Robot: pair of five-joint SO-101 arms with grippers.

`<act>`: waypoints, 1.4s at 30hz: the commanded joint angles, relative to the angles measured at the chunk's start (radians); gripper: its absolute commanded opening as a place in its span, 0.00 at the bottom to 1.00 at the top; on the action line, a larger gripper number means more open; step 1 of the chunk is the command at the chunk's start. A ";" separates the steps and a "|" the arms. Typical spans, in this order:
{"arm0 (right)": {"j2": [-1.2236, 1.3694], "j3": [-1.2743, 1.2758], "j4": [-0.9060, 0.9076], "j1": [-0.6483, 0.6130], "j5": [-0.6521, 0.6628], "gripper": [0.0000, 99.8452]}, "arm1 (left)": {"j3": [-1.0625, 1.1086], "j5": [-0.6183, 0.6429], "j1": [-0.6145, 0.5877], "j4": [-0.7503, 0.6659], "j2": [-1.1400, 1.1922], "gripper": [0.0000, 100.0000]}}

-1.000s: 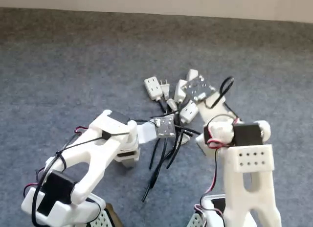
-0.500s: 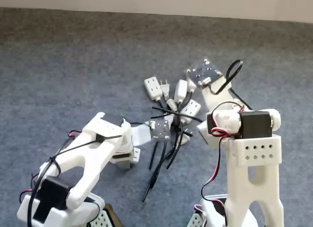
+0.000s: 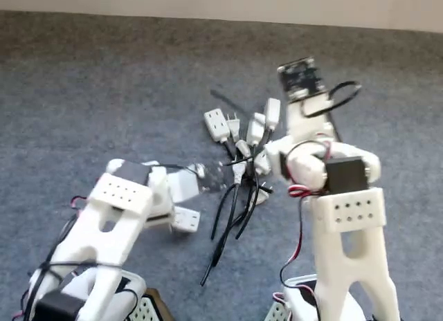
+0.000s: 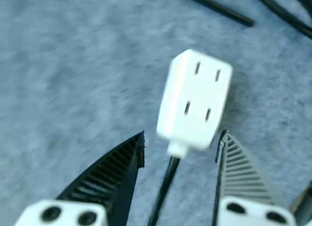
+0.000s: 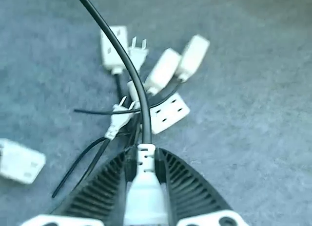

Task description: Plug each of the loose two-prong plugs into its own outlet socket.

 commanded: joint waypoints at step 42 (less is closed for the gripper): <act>-0.312 0.576 -0.262 0.012 -0.015 0.01 | 0.074 0.219 -0.133 -0.098 0.010 0.25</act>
